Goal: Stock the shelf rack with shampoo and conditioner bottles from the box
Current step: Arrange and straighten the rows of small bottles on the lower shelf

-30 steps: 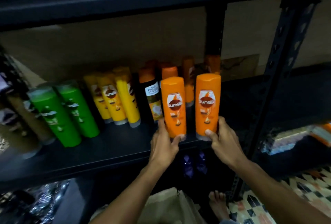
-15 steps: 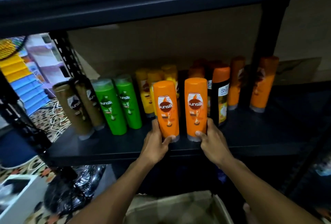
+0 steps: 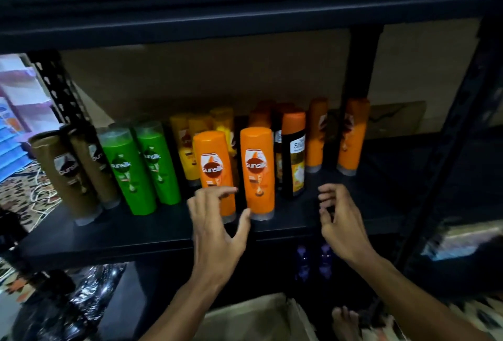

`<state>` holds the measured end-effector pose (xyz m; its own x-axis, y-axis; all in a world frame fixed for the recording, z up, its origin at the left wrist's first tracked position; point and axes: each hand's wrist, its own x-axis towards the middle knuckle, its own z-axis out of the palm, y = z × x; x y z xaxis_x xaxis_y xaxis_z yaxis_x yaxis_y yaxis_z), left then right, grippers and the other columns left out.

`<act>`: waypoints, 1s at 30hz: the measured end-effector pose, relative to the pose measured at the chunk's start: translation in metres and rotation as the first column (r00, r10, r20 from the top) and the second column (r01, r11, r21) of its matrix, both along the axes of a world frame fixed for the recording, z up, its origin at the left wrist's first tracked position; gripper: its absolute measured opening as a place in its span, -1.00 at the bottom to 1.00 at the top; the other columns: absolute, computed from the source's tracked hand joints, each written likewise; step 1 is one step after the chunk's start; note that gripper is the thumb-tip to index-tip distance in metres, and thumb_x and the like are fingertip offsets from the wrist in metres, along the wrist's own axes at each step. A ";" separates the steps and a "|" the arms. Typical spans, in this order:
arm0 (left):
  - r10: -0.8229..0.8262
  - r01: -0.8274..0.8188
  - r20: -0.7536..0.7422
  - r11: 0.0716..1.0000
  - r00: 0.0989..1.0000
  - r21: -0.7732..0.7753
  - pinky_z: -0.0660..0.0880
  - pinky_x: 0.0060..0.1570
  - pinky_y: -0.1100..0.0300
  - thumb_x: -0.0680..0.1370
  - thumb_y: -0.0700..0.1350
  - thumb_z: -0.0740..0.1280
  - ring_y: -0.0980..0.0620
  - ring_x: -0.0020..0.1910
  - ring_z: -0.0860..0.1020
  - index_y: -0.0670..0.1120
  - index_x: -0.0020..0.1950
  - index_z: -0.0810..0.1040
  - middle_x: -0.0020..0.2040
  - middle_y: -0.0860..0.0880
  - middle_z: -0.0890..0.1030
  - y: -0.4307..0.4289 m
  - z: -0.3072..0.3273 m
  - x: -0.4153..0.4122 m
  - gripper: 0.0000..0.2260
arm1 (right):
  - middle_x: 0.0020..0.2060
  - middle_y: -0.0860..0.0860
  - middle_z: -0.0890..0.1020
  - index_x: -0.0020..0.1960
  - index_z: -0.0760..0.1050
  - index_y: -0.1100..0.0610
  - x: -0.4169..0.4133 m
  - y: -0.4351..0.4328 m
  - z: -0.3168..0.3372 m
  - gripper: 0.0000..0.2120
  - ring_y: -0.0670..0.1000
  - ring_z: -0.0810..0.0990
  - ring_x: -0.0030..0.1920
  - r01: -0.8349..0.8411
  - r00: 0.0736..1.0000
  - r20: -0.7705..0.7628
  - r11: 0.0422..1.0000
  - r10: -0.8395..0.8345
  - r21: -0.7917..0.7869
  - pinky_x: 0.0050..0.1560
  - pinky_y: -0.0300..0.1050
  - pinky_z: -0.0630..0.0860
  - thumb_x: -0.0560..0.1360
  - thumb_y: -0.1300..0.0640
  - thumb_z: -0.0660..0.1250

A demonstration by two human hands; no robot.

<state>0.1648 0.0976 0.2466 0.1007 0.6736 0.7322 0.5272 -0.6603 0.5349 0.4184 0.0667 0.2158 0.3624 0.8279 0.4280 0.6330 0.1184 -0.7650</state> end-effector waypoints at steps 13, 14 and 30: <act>-0.313 0.313 0.103 0.748 0.944 -0.585 0.02 0.49 0.28 0.62 -0.16 0.34 0.00 0.59 0.10 -0.11 0.64 -0.03 0.59 -0.06 0.11 0.066 -0.018 0.231 -0.28 | 0.13 -0.01 0.40 0.37 0.31 0.11 0.107 0.073 -0.014 -0.43 0.11 0.48 0.22 0.355 0.918 -0.176 0.934 -0.355 -0.030 0.23 0.17 0.50 0.47 0.13 0.51; -0.249 0.273 0.121 0.777 0.961 -0.567 0.02 0.46 0.31 0.62 -0.20 0.32 -0.03 0.59 0.12 -0.15 0.64 -0.05 0.59 -0.09 0.13 0.073 -0.023 0.242 -0.29 | 0.14 0.00 0.40 0.39 0.30 0.11 0.115 0.082 -0.014 -0.38 0.11 0.47 0.23 0.364 0.911 -0.194 0.931 -0.363 -0.033 0.24 0.16 0.50 0.45 0.08 0.54; 0.132 0.041 0.286 0.848 0.949 -0.529 0.44 0.30 -0.05 0.54 -0.13 0.48 -0.21 0.34 0.50 -0.12 0.55 0.22 0.38 -0.20 0.51 0.148 -0.040 0.298 -0.34 | 0.22 0.00 0.54 0.36 0.31 -0.08 0.156 0.137 -0.012 -0.37 0.05 0.55 0.19 0.294 0.909 -0.286 0.953 -0.304 -0.077 0.20 0.06 0.53 0.41 0.07 0.55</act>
